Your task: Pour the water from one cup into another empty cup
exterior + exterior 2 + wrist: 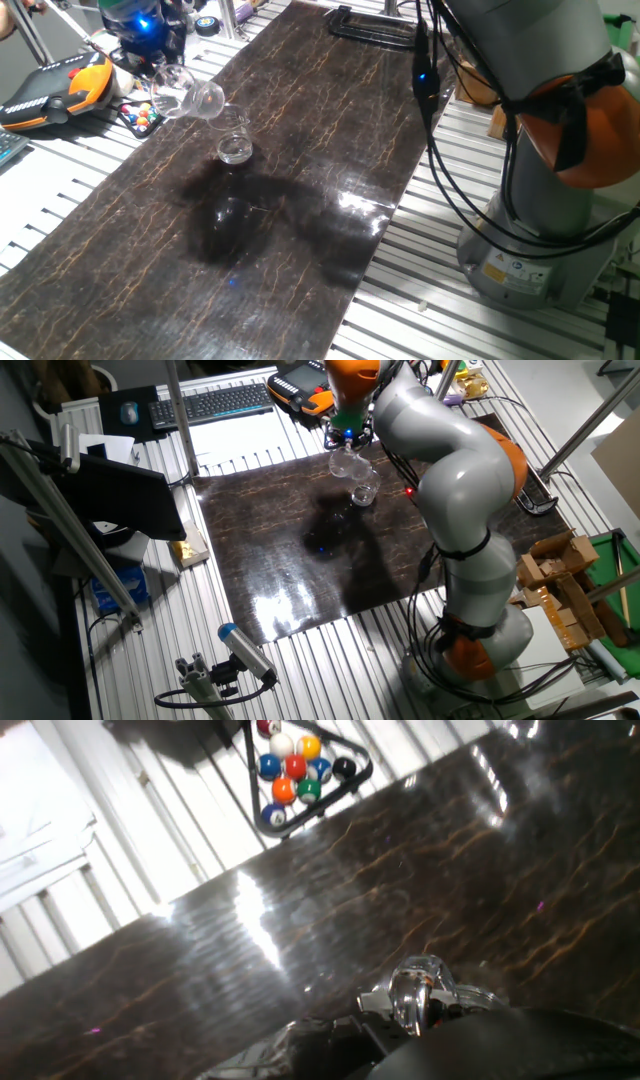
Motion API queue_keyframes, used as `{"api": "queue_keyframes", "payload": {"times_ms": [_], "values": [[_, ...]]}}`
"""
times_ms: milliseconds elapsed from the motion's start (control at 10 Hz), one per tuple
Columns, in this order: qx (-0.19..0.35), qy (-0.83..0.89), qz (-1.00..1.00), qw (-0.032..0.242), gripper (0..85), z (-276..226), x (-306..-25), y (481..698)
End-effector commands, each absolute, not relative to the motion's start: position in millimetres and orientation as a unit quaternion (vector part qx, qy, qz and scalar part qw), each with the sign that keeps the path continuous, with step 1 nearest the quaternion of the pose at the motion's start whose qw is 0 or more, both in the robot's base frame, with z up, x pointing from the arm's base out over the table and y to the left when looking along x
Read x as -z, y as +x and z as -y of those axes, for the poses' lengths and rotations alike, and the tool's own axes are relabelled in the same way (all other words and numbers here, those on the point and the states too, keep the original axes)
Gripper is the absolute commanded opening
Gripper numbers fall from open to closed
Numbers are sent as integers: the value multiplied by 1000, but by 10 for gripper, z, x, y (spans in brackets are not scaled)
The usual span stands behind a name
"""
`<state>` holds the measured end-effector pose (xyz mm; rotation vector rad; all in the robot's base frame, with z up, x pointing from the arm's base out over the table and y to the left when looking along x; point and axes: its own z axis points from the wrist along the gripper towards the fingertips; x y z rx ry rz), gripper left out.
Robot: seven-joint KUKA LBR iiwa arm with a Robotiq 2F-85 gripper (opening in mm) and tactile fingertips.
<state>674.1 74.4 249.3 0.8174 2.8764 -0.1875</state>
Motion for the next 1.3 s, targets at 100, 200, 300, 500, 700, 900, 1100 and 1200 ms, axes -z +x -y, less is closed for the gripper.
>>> {"api": "queue_keyframes", "payload": {"times_ms": [100,200,300,500,700,900,1100,1200], "values": [[41,301,-951,63,7,-815,-2451,6703],[31,312,-948,61,7,-846,-2427,6687],[22,323,-944,59,7,-882,-2379,6675],[4,337,-940,55,7,-932,-2313,6660],[-7,348,-936,50,7,-958,-2272,6657],[-26,361,-931,43,7,-982,-2210,6658],[-42,372,-926,43,7,-1029,-2117,6644],[-47,375,-925,42,7,-1045,-2083,6637]]}}
